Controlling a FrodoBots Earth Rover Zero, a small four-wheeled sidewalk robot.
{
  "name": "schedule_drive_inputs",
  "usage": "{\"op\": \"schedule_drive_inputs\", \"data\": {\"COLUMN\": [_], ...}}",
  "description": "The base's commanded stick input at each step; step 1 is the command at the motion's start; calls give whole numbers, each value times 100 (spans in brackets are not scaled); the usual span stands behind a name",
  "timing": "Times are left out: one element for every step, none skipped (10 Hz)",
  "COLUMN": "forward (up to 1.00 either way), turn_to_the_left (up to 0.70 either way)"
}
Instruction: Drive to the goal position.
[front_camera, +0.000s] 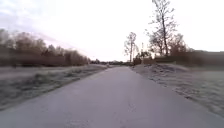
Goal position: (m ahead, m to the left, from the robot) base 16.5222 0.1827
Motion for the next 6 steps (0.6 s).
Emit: {"op": "schedule_drive_inputs", "data": {"forward": [100, 100, 100, 100, 100, 100], "turn_to_the_left": [1, 1, 1, 1, 1, 1]}}
